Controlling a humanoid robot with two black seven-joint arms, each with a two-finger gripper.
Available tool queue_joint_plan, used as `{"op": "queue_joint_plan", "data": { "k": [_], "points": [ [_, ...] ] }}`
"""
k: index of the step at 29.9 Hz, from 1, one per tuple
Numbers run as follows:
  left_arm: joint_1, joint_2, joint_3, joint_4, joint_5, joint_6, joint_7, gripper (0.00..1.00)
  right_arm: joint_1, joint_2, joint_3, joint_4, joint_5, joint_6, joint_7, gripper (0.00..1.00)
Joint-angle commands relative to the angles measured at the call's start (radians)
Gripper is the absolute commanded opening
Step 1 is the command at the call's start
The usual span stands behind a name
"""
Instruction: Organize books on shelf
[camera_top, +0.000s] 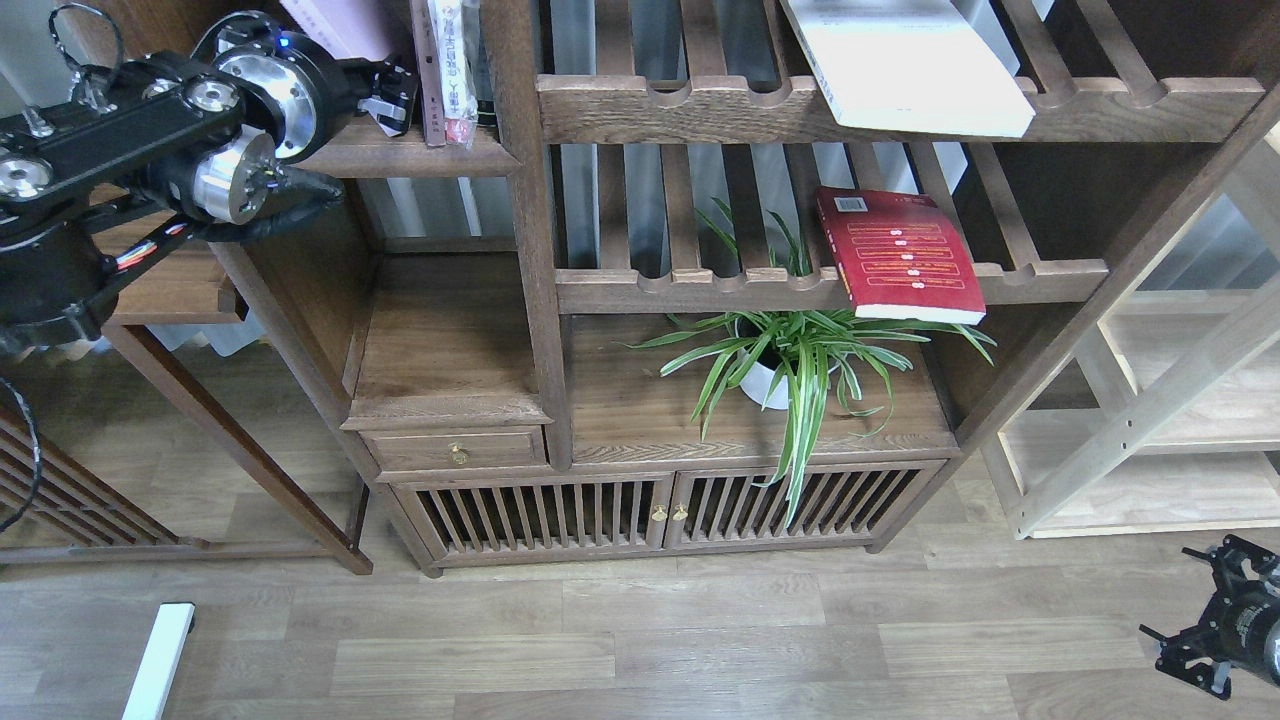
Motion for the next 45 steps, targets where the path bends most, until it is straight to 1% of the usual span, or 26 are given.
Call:
{"op": "queue_joint_plan", "data": {
  "k": [1, 2, 3, 4, 6, 17, 20, 27, 39, 42, 45],
  "points": [
    [-0.002, -0.001, 0.001, 0.000, 0.004, 0.000, 0.001, 0.26, -0.003, -0.003, 0.000, 0.000, 0.000, -0.002, 0.000, 1.00],
    [-0.004, -0.001, 0.001, -0.001, 0.003, 0.000, 0.002, 0.13, -0.003, -0.003, 0.000, 0.000, 0.000, -0.002, 0.000, 1.00],
    [-0.004, -0.001, 0.001, -0.001, 0.004, 0.000, 0.005, 0.06, -0.003, -0.003, 0.000, 0.000, 0.000, -0.002, 0.000, 1.00],
    [-0.004, -0.001, 0.001, -0.001, 0.004, 0.000, 0.008, 0.02, -0.004, -0.003, 0.000, 0.000, 0.000, -0.002, 0.000, 1.00],
    [-0.004, 0.000, 0.001, -0.003, 0.004, 0.000, 0.012, 0.00, -0.004, -0.001, 0.000, 0.000, 0.000, -0.002, 0.000, 1.00],
    [-0.031, 0.029, -0.009, -0.003, 0.010, 0.000, 0.024, 0.01, -0.006, -0.003, 0.000, 0.002, 0.000, -0.003, 0.000, 1.00],
    [-0.037, 0.043, -0.009, -0.003, 0.012, -0.054, 0.048, 0.01, -0.006, -0.003, 0.000, 0.002, 0.000, -0.003, 0.000, 1.00],
    [-0.039, 0.051, 0.007, -0.043, 0.012, -0.083, 0.048, 0.02, -0.006, -0.003, 0.000, 0.002, 0.000, -0.003, 0.000, 1.00],
    [-0.033, 0.023, -0.002, -0.043, 0.004, -0.080, 0.048, 0.03, -0.010, -0.003, 0.000, 0.003, 0.000, -0.003, 0.000, 1.00],
    [-0.031, 0.023, 0.001, -0.046, 0.004, -0.080, 0.048, 0.07, -0.010, -0.004, -0.002, 0.003, 0.000, -0.005, 0.000, 1.00],
    [-0.030, 0.026, 0.001, -0.047, 0.004, -0.080, 0.048, 0.16, -0.010, -0.004, 0.000, 0.003, 0.000, -0.005, 0.000, 1.00]
  ]
}}
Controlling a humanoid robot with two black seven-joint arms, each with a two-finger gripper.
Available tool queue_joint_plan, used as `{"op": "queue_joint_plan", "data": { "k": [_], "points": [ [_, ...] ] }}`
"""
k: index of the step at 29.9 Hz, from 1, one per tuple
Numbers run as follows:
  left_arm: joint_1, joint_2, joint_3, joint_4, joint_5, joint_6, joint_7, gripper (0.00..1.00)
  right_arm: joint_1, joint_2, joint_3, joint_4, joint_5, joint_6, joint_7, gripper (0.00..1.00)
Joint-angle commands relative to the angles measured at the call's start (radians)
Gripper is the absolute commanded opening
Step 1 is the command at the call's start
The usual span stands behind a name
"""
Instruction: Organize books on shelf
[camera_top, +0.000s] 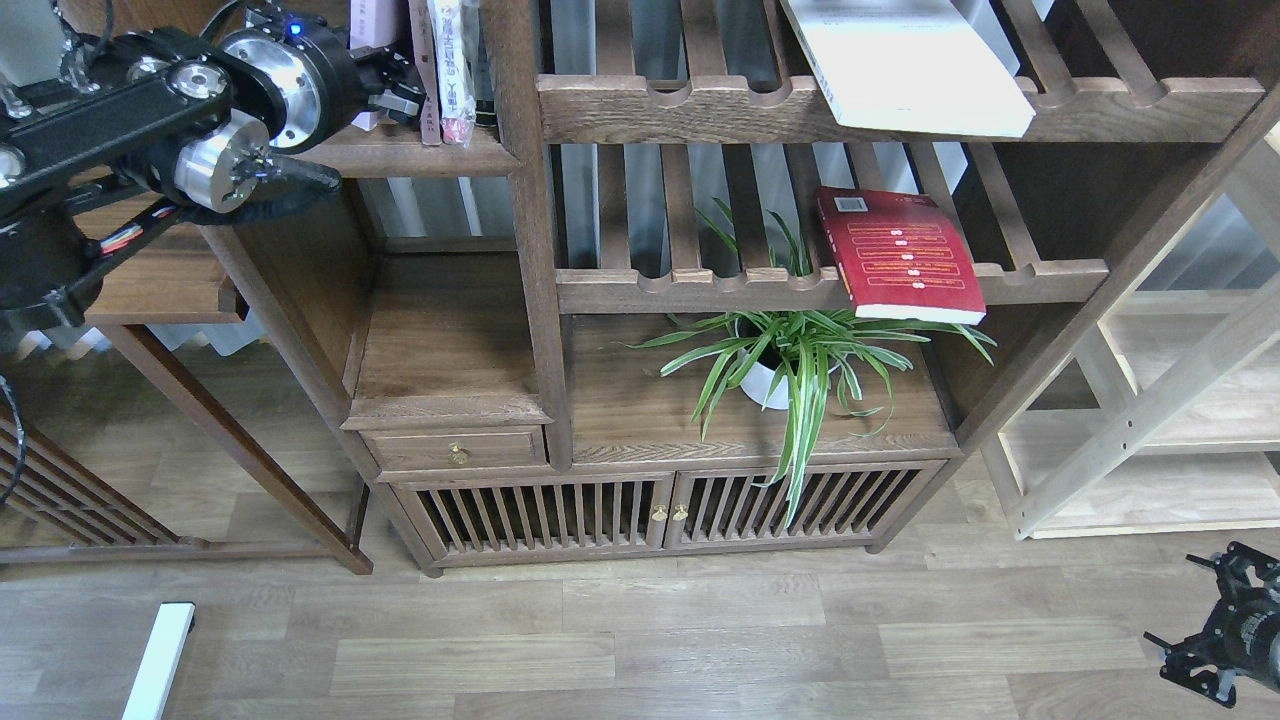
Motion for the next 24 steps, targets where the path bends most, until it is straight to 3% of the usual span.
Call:
{"op": "queue_joint_plan", "data": {
  "k": [1, 3, 7, 16, 24],
  "points": [
    [0.002, 0.006, 0.001, -0.003, 0.000, 0.000, 0.000, 0.18, 0.000, 0.000, 0.000, 0.000, 0.000, 0.000, 0.000, 1.00],
    [0.005, 0.012, 0.001, -0.019, -0.002, -0.002, 0.000, 0.25, 0.000, 0.000, 0.000, 0.000, 0.000, -0.002, 0.000, 1.00],
    [0.006, 0.030, 0.003, -0.042, -0.002, -0.003, 0.000, 0.28, 0.000, 0.000, 0.000, 0.000, 0.000, -0.002, 0.000, 1.00],
    [0.008, 0.066, 0.001, -0.066, -0.005, -0.006, 0.000, 0.50, -0.002, 0.001, 0.000, 0.000, 0.000, -0.005, 0.000, 1.00],
    [0.017, 0.099, 0.001, -0.097, -0.006, -0.009, 0.000, 0.58, -0.006, 0.001, 0.000, 0.001, 0.000, -0.008, 0.000, 1.00]
  ]
}}
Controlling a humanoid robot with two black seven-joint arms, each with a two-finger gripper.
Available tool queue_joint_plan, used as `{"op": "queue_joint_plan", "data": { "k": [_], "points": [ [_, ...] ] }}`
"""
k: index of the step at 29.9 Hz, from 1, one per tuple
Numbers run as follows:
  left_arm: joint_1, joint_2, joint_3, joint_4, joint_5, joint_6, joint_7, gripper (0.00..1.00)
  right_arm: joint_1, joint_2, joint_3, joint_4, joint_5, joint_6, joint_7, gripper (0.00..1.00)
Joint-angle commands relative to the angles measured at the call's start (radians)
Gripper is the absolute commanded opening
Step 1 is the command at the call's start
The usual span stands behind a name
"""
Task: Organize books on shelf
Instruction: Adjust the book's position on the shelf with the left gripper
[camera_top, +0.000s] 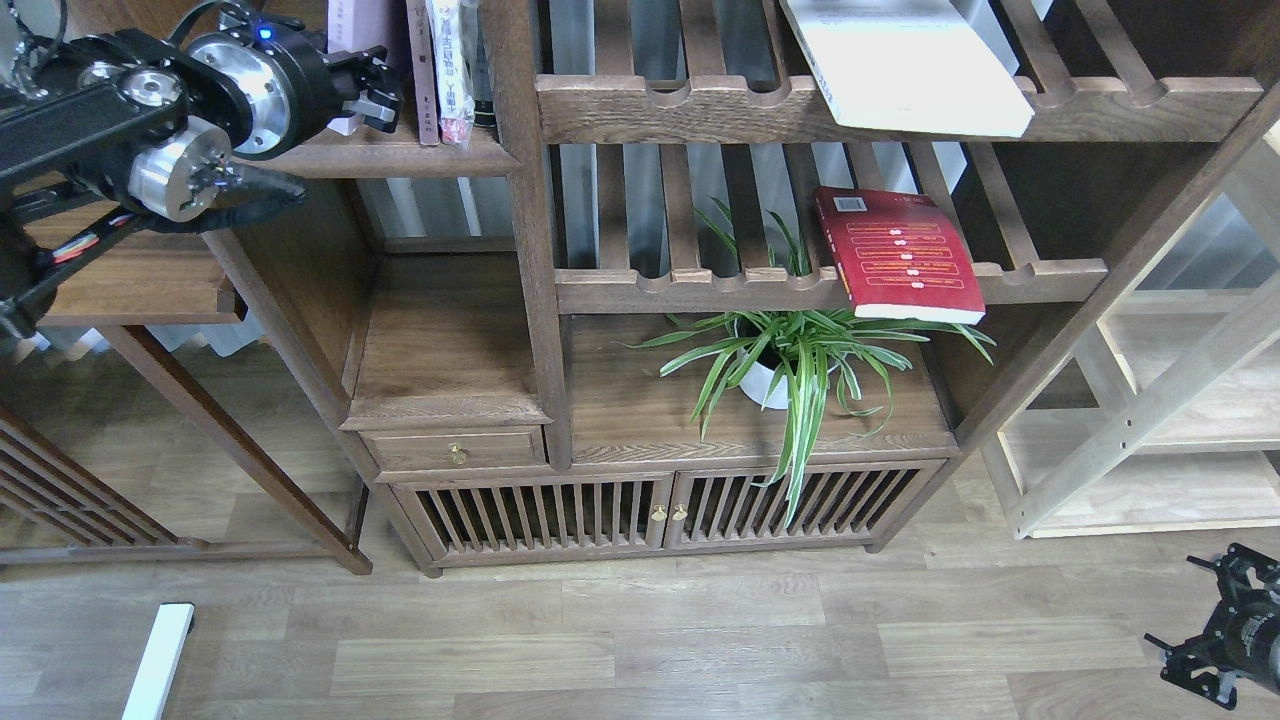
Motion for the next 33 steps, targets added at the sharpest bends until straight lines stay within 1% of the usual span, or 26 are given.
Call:
{"op": "queue_joint_plan", "data": {
  "k": [1, 7, 9, 10, 13, 14, 15, 18, 22, 24, 25, 31, 32, 33],
  "points": [
    [0.010, 0.016, 0.000, -0.019, 0.000, -0.002, 0.000, 0.60, -0.002, 0.000, 0.001, 0.001, 0.000, 0.000, 0.000, 1.00],
    [0.018, 0.022, -0.008, -0.021, 0.000, -0.002, 0.000, 0.65, -0.002, 0.000, 0.001, 0.003, 0.000, -0.004, 0.000, 1.00],
    [0.019, 0.022, -0.011, -0.022, 0.000, 0.000, 0.000, 0.69, -0.002, 0.000, -0.001, 0.005, 0.000, -0.005, 0.000, 1.00],
    [0.019, 0.022, -0.013, -0.021, 0.000, 0.000, 0.000, 0.73, -0.004, -0.002, 0.001, 0.006, 0.000, -0.011, 0.000, 1.00],
    [0.019, 0.022, -0.025, -0.018, 0.000, 0.001, 0.000, 0.81, -0.008, -0.002, 0.001, 0.006, 0.000, -0.014, 0.000, 1.00],
    [0.019, 0.022, -0.027, -0.015, 0.000, 0.003, 0.000, 0.81, -0.008, -0.002, 0.001, 0.006, 0.000, -0.014, 0.000, 1.00],
    [0.018, 0.021, -0.027, -0.011, 0.000, 0.006, 0.000, 0.78, -0.010, -0.002, 0.001, 0.006, 0.000, -0.014, 0.000, 1.00],
    [0.018, 0.021, -0.013, -0.007, 0.000, 0.008, 0.000, 0.49, -0.010, -0.002, 0.001, 0.006, 0.000, -0.016, 0.000, 1.00],
    [0.019, 0.022, -0.014, -0.007, 0.000, 0.008, 0.000, 0.33, -0.010, -0.002, 0.001, 0.006, 0.000, -0.019, 0.000, 1.00],
    [0.018, 0.021, -0.017, -0.008, 0.000, 0.003, 0.000, 0.08, -0.010, 0.000, 0.001, 0.006, 0.000, -0.017, 0.000, 1.00],
    [0.018, 0.019, -0.017, -0.007, 0.000, 0.003, 0.000, 0.00, -0.008, -0.002, -0.001, 0.006, 0.000, -0.019, 0.000, 1.00],
    [0.018, 0.009, -0.020, -0.002, 0.003, 0.014, 0.000, 0.00, -0.011, -0.002, 0.001, 0.006, 0.000, -0.019, 0.000, 1.00],
    [0.018, 0.007, -0.022, 0.001, 0.003, 0.014, 0.000, 0.03, -0.011, -0.002, 0.001, 0.006, 0.000, -0.019, 0.000, 1.00],
    [0.018, 0.007, -0.022, 0.002, 0.003, 0.015, 0.000, 0.11, -0.011, -0.002, 0.001, 0.006, 0.000, -0.019, 0.000, 1.00]
  ]
}}
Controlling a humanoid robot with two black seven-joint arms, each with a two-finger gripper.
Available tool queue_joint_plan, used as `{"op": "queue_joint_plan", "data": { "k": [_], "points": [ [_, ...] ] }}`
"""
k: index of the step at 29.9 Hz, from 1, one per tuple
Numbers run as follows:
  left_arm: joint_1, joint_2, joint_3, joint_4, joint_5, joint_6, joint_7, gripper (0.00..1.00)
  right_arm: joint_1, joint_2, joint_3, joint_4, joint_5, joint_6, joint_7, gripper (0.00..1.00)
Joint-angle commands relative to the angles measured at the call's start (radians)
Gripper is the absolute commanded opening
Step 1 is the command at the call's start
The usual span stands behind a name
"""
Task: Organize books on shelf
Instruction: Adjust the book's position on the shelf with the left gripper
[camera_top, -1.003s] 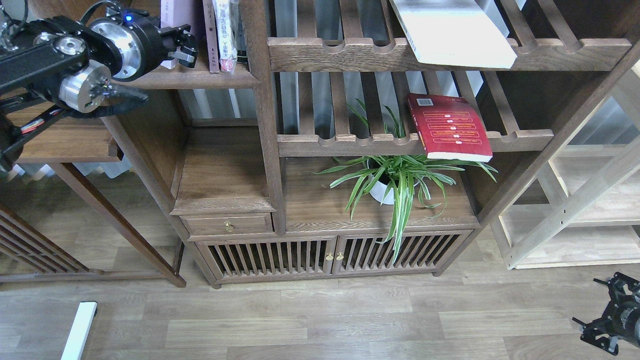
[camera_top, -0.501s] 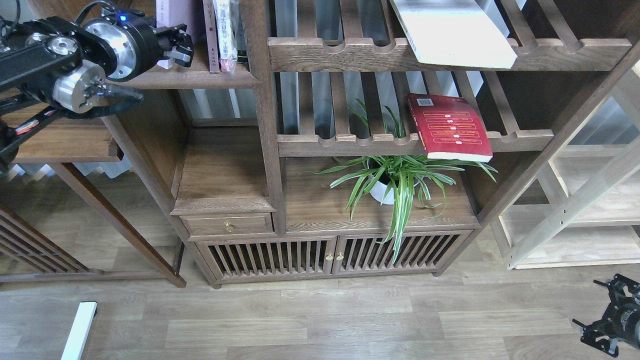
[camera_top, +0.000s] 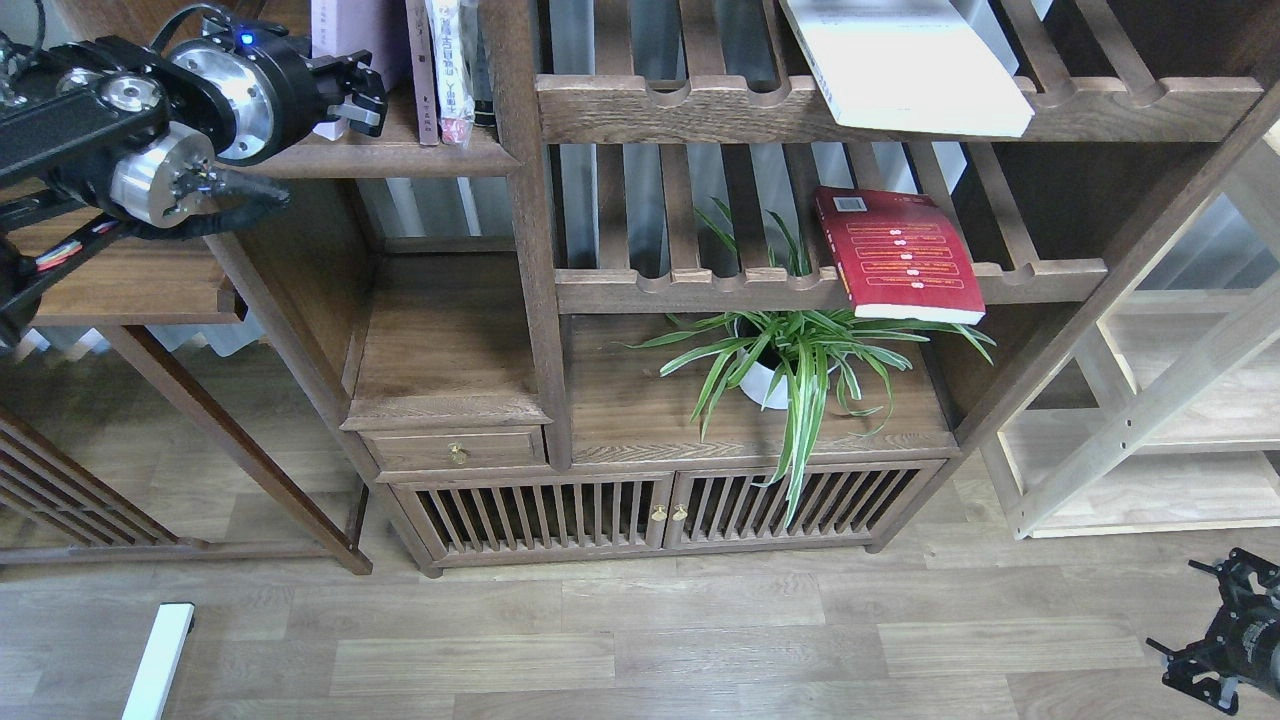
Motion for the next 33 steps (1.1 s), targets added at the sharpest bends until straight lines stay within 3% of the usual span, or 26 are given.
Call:
{"op": "queue_joint_plan", "data": {
  "k": [1, 2, 7, 11, 33],
  "points": [
    [0.000, -0.004, -0.007, 0.008, 0.001, 0.006, 0.000, 0.25, -0.003, 0.000, 0.000, 0.000, 0.000, 0.000, 0.000, 1.00],
    [0.001, -0.005, -0.008, 0.012, 0.001, 0.012, 0.000, 0.40, -0.004, 0.000, 0.000, 0.000, 0.000, 0.000, 0.000, 1.00],
    [0.001, -0.002, -0.027, 0.026, -0.002, 0.031, 0.000, 0.63, -0.004, 0.000, 0.000, 0.000, 0.000, 0.000, 0.000, 1.00],
    [0.001, 0.000, -0.036, 0.028, -0.002, 0.032, 0.000, 0.76, -0.004, 0.000, 0.000, 0.000, 0.000, 0.000, 0.000, 1.00],
    [-0.003, 0.007, -0.039, -0.009, -0.081, 0.023, 0.000, 0.80, -0.004, -0.011, 0.000, 0.000, 0.000, 0.000, 0.000, 1.00]
  ]
}}
